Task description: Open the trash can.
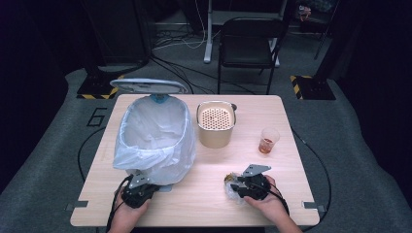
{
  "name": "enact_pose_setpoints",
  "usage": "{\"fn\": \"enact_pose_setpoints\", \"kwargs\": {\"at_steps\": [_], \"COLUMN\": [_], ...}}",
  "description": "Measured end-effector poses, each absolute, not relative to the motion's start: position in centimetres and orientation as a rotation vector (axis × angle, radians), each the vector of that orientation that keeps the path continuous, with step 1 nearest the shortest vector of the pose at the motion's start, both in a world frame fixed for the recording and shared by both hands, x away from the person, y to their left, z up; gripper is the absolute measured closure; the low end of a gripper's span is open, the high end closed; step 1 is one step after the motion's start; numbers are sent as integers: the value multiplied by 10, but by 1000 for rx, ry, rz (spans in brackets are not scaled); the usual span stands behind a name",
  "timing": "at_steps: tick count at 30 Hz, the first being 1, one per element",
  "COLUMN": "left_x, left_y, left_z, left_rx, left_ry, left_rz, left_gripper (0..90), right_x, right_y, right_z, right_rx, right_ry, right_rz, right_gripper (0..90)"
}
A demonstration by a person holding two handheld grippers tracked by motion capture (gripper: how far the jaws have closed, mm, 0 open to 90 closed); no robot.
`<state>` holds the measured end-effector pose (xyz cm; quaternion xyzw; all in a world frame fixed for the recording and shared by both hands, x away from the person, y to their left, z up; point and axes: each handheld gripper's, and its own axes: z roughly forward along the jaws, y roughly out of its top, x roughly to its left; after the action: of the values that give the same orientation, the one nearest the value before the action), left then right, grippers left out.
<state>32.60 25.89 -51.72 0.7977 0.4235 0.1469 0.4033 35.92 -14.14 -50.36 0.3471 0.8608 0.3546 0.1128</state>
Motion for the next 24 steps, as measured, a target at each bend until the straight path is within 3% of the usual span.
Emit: {"fn": "enact_pose_setpoints", "kwargs": {"at_steps": [9, 24], "left_x": [326, 328], "left_y": [259, 262], "left_z": [-518, -518], "left_rx": [2015, 1990], "left_ry": [1054, 1074], "left_rz": [371, 340], "left_gripper": [900, 900], "right_x": [360, 360], "right_y": [-142, -152], "right_z": [-498, -465], "right_rx": [1021, 1044], "right_ry": [2544, 2477], "right_rz": [1056, 1154], "right_gripper": [716, 744]}}
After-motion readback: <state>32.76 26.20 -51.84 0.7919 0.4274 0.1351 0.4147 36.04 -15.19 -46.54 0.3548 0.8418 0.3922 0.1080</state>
